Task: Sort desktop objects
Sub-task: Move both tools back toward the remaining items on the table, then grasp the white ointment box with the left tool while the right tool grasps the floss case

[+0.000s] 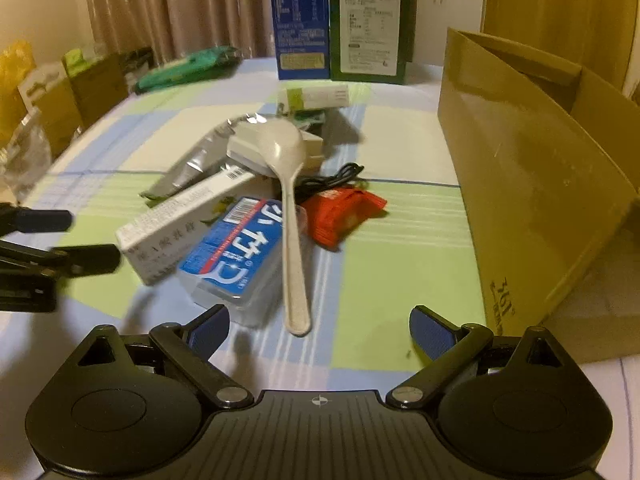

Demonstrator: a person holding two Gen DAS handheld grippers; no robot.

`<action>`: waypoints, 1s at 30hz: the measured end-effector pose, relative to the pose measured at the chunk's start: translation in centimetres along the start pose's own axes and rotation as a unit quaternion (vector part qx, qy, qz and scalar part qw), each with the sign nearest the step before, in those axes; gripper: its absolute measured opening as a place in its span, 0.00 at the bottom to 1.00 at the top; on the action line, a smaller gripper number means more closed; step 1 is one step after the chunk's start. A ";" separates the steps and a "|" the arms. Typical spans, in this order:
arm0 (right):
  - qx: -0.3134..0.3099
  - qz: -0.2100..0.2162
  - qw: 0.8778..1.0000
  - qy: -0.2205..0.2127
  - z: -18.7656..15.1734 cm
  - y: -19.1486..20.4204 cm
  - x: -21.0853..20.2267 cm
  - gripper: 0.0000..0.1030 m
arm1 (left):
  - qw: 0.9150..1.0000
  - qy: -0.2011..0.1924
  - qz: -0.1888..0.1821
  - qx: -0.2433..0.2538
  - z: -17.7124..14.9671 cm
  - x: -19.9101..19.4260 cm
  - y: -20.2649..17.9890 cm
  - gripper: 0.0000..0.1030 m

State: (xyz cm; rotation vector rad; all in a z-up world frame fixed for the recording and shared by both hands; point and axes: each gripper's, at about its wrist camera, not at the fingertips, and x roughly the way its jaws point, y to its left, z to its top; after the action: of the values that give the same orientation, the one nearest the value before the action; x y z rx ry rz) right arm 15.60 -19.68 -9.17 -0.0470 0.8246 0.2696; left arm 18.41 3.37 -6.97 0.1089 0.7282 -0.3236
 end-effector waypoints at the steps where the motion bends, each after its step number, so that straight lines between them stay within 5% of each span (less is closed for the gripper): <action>1: -0.003 0.009 1.000 -0.006 -0.1 0.2 -0.4 0.88 | 1.000 -0.004 -0.002 0.001 0.1 0.0 -0.1 0.83; 5: -0.013 0.042 0.999 -0.017 -0.4 1.8 -0.9 0.66 | 1.000 -0.019 0.001 -0.010 0.4 -0.2 0.3 0.83; 7: -0.008 0.059 0.998 -0.008 -0.5 2.5 -0.5 0.63 | 0.999 -0.022 0.002 -0.023 0.5 -0.3 0.7 0.83; 30: 0.044 0.038 0.998 -0.014 1.4 4.2 2.1 0.63 | 0.999 -0.018 0.000 -0.046 0.4 -0.2 1.6 0.83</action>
State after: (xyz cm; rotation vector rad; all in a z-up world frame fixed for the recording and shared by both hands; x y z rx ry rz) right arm 16.93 -14.99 -9.52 0.0699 0.8096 0.3050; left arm 19.10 4.80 -6.55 0.0147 0.7057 -0.2916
